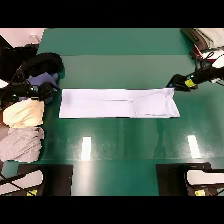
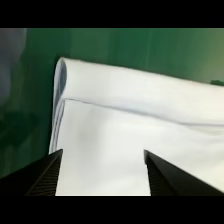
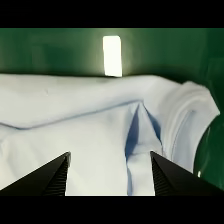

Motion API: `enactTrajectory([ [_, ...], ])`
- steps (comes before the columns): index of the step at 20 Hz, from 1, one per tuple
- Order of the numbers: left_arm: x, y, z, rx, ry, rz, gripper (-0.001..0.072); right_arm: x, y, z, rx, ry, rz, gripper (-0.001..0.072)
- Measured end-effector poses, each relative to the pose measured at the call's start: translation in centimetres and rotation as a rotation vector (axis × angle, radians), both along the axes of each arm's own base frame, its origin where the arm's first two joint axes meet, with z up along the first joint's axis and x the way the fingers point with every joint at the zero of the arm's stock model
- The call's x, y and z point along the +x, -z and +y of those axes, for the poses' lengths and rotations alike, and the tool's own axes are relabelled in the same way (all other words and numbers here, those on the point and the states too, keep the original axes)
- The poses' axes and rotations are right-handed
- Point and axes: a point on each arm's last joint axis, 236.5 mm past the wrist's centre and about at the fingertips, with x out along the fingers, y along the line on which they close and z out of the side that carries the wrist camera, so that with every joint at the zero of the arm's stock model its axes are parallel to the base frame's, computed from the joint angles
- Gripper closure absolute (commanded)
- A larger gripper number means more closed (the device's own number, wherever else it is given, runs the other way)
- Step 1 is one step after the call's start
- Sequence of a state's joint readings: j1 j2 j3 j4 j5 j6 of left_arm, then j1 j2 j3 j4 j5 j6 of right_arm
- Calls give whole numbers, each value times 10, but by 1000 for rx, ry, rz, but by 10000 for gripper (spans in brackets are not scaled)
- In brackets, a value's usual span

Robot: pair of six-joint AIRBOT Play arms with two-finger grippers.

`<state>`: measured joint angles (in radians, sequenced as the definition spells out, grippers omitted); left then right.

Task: Fold the shirts.

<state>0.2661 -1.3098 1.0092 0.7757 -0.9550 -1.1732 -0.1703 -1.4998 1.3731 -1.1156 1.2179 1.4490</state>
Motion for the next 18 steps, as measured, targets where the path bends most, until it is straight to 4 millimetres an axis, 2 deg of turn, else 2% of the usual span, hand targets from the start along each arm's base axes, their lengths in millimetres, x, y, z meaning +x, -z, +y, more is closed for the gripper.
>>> enactTrajectory([
  [2, 10, -11, 1, -10, -14, -31, 92, 8, -6, 0, 40, 18, -32, 136],
  [3, 11, -17, -1, -18, -7, -37, 190, 8, -7, -2, 54, 14, -34, 136],
  [4, 10, -21, -5, -32, 11, -33, 473, 2, -7, -5, 68, 2, -18, 136],
  [5, 5, -23, -10, -46, 34, -20, 679, -4, -6, -10, 78, -9, -1, 136],
  [6, 0, -25, -16, -65, 62, -2, 684, -12, -4, -15, 91, -16, 21, 124],
  [8, -11, -27, -26, -92, 111, 29, 684, -29, 3, -29, 115, -19, 70, 24],
  [10, -23, -28, -38, -113, 164, 62, 684, -44, 13, -41, 145, -11, 109, 16],
  [13, -38, -27, -70, -126, 265, 95, 684, -61, 32, -48, 218, -14, 149, 16],
  [18, -60, -24, -138, -111, 431, 104, 684, -65, 60, -39, 360, -48, 163, 18],
])
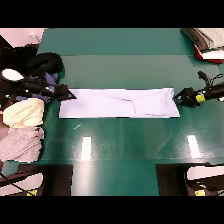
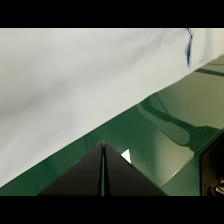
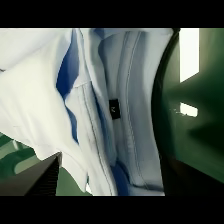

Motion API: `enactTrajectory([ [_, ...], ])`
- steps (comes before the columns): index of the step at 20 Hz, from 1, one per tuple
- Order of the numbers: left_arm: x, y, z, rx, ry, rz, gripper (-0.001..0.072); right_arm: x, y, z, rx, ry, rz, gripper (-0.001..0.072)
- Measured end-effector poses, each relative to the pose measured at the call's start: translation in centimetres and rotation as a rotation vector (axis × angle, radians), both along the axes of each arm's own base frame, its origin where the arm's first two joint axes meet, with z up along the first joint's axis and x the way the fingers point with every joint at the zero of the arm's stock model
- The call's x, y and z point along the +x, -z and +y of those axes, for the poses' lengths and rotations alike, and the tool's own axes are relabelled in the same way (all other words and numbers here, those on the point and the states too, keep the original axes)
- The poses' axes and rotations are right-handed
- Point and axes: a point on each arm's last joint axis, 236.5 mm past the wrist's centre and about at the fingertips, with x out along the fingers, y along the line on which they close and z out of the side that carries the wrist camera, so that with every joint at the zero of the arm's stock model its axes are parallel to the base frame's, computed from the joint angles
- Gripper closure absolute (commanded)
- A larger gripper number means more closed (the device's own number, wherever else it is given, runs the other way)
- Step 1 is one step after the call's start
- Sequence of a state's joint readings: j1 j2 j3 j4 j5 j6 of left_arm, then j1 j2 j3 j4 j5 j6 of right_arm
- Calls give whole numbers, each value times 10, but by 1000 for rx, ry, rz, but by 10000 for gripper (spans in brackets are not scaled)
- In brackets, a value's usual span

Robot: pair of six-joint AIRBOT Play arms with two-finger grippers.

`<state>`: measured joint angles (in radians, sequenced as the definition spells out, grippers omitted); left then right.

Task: Fold the shirts.

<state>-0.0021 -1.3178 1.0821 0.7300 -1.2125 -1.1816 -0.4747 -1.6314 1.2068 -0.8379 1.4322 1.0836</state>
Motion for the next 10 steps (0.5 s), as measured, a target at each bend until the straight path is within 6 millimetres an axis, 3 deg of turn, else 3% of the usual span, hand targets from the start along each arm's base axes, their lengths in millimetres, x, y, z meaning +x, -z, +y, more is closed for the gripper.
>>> enactTrajectory([
  [4, -12, 0, -41, 1, 61, -4, 684, 4, 12, 19, 93, -41, -13, 28],
  [5, -14, 0, -48, 1, 67, -6, 684, 5, 13, 26, 114, -52, -14, 71],
  [8, -19, 0, -67, 2, 90, -16, 684, 6, 19, 41, 120, -92, -14, 291],
  [10, -24, 1, -76, 12, 110, -21, 685, 9, 24, 46, 105, -103, -22, 548],
])
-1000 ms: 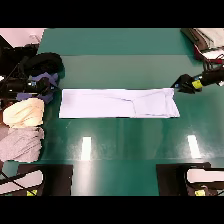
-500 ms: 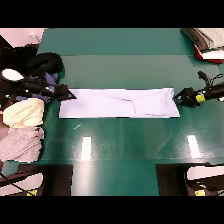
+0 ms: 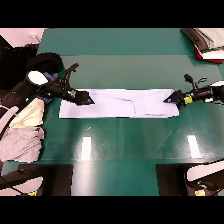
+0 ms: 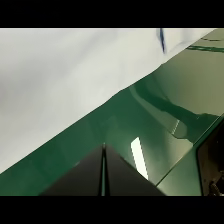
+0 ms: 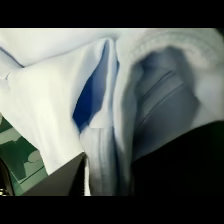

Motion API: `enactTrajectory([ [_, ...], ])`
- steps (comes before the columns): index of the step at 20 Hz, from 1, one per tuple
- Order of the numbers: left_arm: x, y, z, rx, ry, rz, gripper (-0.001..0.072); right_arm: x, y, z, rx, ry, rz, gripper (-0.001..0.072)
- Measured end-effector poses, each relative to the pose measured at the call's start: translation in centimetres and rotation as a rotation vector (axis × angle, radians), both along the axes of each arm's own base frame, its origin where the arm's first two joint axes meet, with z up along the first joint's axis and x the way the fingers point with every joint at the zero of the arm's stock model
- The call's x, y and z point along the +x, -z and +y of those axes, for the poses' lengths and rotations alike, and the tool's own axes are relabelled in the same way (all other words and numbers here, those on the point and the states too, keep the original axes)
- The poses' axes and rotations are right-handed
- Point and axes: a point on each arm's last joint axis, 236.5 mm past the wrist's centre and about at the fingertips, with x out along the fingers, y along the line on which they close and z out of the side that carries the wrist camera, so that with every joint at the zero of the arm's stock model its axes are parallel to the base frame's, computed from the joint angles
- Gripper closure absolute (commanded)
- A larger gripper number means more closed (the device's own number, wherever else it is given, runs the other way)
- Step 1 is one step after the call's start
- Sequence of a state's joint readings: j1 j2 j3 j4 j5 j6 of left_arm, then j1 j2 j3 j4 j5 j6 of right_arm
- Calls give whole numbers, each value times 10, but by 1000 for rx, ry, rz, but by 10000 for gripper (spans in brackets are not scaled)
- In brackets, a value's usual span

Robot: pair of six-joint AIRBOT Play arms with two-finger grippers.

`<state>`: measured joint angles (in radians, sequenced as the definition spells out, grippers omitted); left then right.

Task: Fold the shirts.

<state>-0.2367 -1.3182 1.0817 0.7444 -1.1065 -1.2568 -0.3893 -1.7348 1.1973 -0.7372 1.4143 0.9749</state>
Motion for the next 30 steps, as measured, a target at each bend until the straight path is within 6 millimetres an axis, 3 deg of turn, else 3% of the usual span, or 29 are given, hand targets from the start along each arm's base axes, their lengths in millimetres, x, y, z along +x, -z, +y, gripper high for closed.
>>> enactTrajectory([
  [1, -2, 2, -4, 9, 7, 1, 685, 0, 1, 2, -2, -5, -1, 681],
  [5, -8, 9, -17, 57, 10, -4, 685, 1, -4, 6, -1, -19, -22, 693],
  [8, 2, 9, -32, 63, -7, -47, 685, 4, -22, 7, -14, -24, -71, 694],
  [11, 22, 13, -48, 60, -7, -52, 685, 10, -59, 11, -8, 3, -145, 695],
  [15, 56, 26, -76, 28, -2, -22, 685, 24, -131, 28, 26, 26, -266, 695],
  [18, 74, 41, -99, 7, 12, 0, 685, 31, -187, 58, 34, -32, -356, 695],
  [22, 89, 64, -129, -7, 27, 17, 685, 31, -242, 120, 49, -159, -458, 695],
  [25, 102, 72, -142, -24, 10, 11, 684, 30, -255, 166, 22, -265, -487, 695],
  [30, 109, 77, -146, -23, 4, -2, 685, 32, -248, 223, -79, -409, -507, 695],
])
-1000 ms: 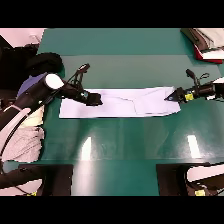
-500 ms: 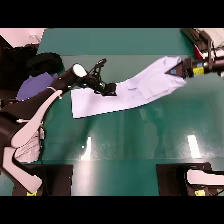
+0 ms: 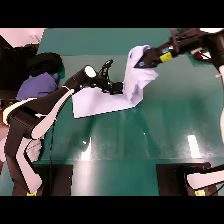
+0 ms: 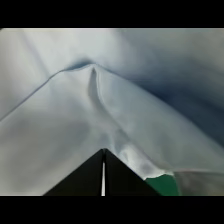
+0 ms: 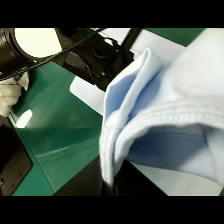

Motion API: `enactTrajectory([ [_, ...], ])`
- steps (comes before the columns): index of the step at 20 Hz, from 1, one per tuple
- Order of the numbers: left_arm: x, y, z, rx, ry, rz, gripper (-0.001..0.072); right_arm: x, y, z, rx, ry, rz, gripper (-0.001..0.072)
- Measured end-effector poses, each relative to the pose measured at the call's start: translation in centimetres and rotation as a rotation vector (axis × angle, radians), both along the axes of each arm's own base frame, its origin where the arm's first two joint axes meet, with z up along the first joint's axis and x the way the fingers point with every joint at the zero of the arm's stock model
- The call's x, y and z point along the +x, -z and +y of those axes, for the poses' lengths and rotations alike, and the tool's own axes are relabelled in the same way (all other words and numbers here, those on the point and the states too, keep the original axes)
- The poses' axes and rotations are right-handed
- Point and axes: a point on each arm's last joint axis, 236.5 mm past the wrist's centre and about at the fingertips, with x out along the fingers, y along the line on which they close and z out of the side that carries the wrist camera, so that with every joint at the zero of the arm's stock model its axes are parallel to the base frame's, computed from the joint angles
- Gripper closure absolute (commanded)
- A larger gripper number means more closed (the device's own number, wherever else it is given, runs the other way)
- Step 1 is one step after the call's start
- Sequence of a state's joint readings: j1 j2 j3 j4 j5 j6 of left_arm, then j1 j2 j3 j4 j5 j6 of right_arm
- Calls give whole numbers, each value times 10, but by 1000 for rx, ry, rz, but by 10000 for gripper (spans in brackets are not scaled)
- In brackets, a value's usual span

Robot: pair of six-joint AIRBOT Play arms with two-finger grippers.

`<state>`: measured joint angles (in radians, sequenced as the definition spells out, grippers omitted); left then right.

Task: Fold the shirts.

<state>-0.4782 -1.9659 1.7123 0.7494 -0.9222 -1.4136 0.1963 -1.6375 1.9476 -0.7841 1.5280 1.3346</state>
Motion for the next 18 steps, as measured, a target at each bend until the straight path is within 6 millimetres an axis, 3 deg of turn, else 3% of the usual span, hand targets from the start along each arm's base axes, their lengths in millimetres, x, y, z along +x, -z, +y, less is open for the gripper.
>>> enactTrajectory([
  [4, 3, 3, 19, 27, 10, 14, 687, -1, 9, 26, -30, -36, 7, 695],
  [7, 13, -11, 57, 87, 16, -13, 686, -3, 21, 36, -41, -44, 28, 695],
  [14, 32, -94, 182, 221, -63, -136, 685, -4, 36, 69, -38, -80, 28, 695],
  [18, 24, -141, 233, 268, -114, -196, 685, -7, 56, 109, -25, -128, -2, 688],
])
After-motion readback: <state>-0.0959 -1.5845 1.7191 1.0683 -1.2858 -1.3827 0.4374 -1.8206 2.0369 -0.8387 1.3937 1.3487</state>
